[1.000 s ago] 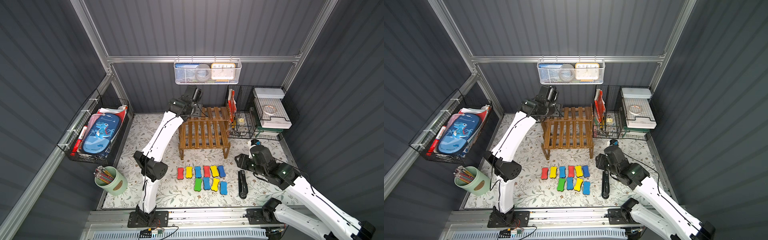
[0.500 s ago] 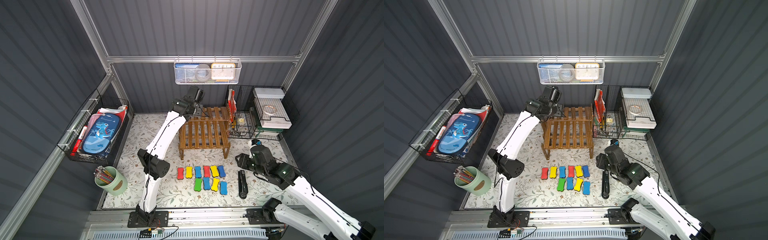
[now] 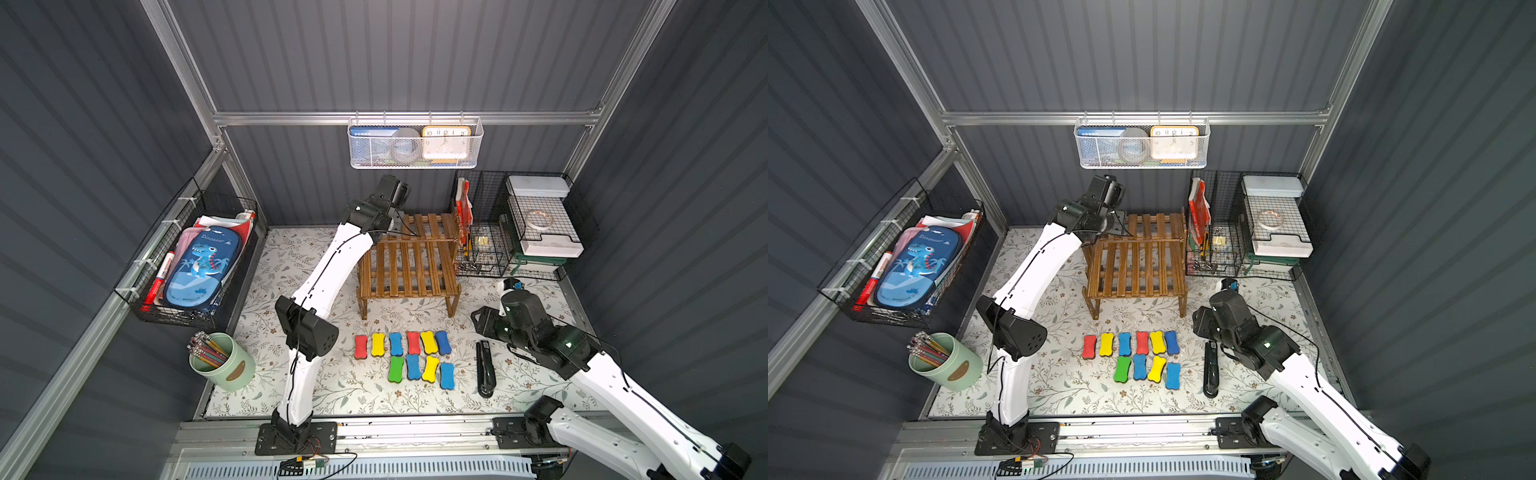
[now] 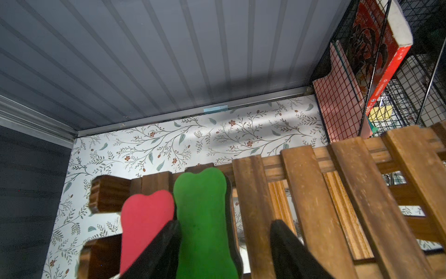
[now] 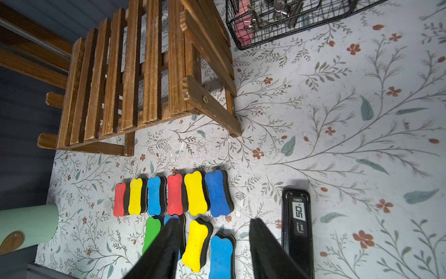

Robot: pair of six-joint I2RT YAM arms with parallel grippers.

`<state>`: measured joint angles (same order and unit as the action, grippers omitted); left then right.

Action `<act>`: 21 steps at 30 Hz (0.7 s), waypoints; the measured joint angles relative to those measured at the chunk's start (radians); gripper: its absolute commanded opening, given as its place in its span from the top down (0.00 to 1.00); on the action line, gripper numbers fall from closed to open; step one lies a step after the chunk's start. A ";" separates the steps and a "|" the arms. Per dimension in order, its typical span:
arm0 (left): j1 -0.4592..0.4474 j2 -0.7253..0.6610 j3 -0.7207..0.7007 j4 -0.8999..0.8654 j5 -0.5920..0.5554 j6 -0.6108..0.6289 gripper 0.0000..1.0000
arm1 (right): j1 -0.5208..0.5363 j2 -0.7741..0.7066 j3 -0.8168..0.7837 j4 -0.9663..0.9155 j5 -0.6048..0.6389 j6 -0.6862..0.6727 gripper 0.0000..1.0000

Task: Remove the whiteboard erasers from the shelf
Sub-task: Pick up the whiteboard eraser from the shelf.

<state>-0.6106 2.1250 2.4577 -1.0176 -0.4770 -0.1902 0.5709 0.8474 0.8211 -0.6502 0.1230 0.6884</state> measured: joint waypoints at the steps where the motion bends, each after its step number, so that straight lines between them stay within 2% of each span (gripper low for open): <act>1: 0.000 0.000 -0.001 0.001 -0.002 0.000 0.38 | 0.000 0.000 0.000 0.000 0.000 0.000 0.49; 18: 0.000 -0.002 -0.006 0.007 -0.016 -0.001 0.39 | -0.009 0.000 0.000 0.000 -0.005 -0.002 0.49; 21: 0.000 -0.003 -0.012 0.010 -0.021 0.000 0.37 | -0.011 0.000 0.000 0.000 -0.007 -0.002 0.49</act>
<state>-0.6106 2.1216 2.4458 -1.0077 -0.4976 -0.1905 0.5598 0.8478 0.8207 -0.6498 0.1158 0.6865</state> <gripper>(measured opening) 0.620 0.509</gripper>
